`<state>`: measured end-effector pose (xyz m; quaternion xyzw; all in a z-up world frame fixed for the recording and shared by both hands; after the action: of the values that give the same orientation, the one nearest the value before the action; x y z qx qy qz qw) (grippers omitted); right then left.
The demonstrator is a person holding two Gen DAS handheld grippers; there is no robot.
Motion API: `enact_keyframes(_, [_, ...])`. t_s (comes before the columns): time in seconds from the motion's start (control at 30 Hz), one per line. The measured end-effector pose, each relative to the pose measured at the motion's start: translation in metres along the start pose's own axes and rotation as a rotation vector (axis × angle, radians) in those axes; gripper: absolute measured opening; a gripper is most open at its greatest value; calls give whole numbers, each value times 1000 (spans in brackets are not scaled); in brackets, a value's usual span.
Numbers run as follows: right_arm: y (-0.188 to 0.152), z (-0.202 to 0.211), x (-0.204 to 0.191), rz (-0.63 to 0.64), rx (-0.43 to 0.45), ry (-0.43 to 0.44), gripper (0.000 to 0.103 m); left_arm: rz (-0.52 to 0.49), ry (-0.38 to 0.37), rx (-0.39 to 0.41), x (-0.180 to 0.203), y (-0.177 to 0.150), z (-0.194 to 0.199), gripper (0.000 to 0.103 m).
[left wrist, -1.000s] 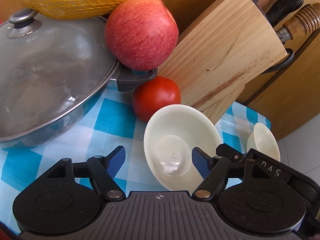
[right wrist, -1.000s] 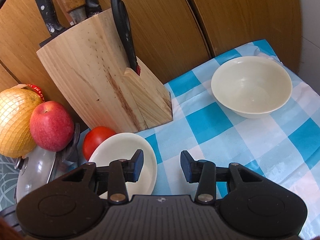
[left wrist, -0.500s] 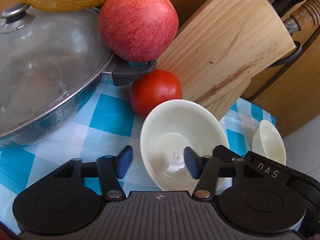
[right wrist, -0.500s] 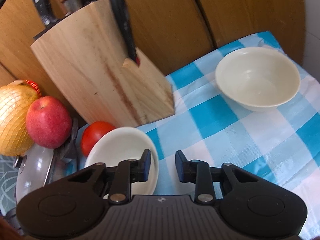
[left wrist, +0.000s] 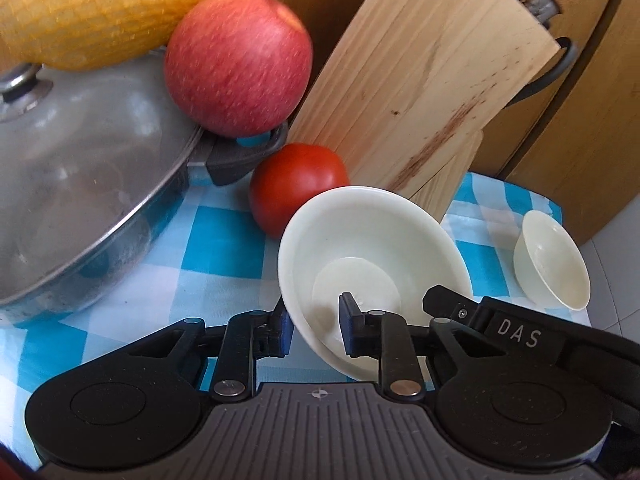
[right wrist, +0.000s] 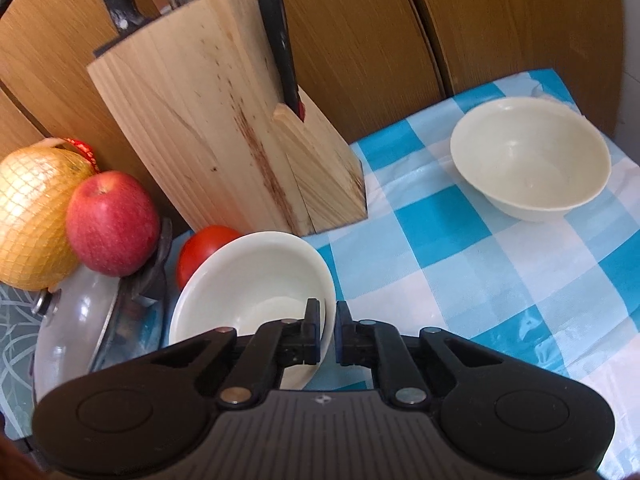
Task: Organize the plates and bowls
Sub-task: 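Lower the held bowl into the bowl beside the tomato with the left tool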
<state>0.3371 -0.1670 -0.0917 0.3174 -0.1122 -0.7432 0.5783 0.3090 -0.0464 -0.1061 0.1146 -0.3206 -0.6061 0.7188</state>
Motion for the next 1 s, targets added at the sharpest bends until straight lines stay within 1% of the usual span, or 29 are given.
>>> enact_keyframes(0.27, [3, 17, 2, -2, 27, 11, 9, -15, -14, 20, 8, -1, 20, 31])
enact_keyframes(0.5, [5, 46, 10, -9, 60, 16, 9, -40, -39, 46, 24, -1, 38, 33])
enact_keyframes(0.8, [-2, 81, 22, -16, 86, 12, 9, -77, -65, 57, 45, -12, 61, 34])
enact_keyframes(1.0, [-9, 95, 28, -8, 87, 2, 9, -100, -78, 51, 54, -24, 72, 35])
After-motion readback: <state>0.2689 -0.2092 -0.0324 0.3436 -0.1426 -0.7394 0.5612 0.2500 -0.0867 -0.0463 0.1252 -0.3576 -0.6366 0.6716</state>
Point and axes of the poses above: each gripper's, at about its wrist camera, not at the fingertips, and z roughly against the way its jaws point, x to its right, y to its top, the point moved 8 cm from there along -z, roughly the way its jaws point, and after that the axes turned 10 degrees about -y, right-handed, at the moved point
